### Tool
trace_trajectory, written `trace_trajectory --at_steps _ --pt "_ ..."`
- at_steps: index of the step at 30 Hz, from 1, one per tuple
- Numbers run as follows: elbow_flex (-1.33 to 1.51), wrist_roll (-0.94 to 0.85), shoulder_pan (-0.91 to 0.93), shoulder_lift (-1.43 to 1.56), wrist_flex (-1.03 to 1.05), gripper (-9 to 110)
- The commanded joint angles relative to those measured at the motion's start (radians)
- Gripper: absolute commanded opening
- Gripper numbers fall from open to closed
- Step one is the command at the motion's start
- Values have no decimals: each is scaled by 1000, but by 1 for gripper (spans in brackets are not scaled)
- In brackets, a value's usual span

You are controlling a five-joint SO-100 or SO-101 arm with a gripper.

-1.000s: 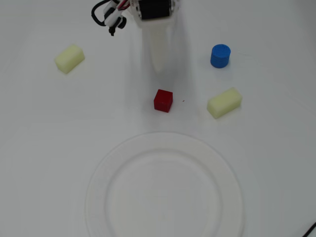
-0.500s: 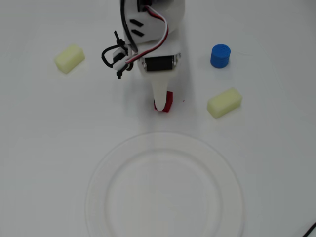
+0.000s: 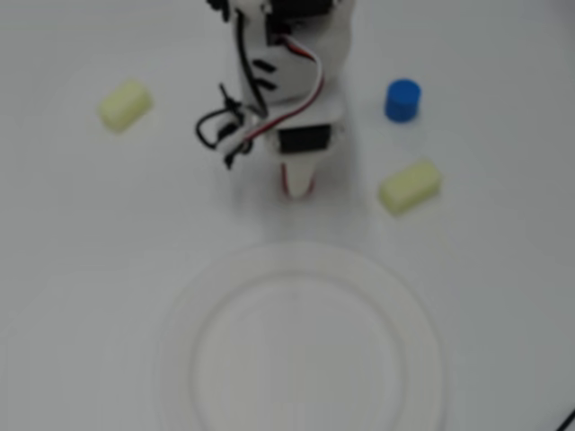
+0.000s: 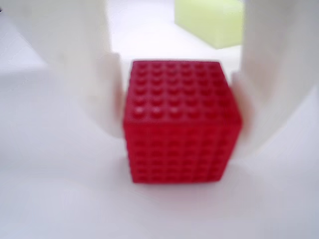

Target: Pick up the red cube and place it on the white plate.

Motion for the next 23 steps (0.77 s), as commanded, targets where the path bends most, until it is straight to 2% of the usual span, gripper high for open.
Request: trace_trajectory --at_steps 1,6,12,14,16,17,20,23 --pt "-170 -43 35 49 34 0" --pt "-554 -98 69 -60 138 0" --pt "-1023 -92 49 -439 270 0" --pt "-1250 -77 43 -600 357 0" --pt "-1614 -77 40 -822 495 0" --pt "-1815 -87 35 -934 546 3" --pt "-1778 -72 40 -931 549 20" --pt "-1617 -46 55 -795 549 39"
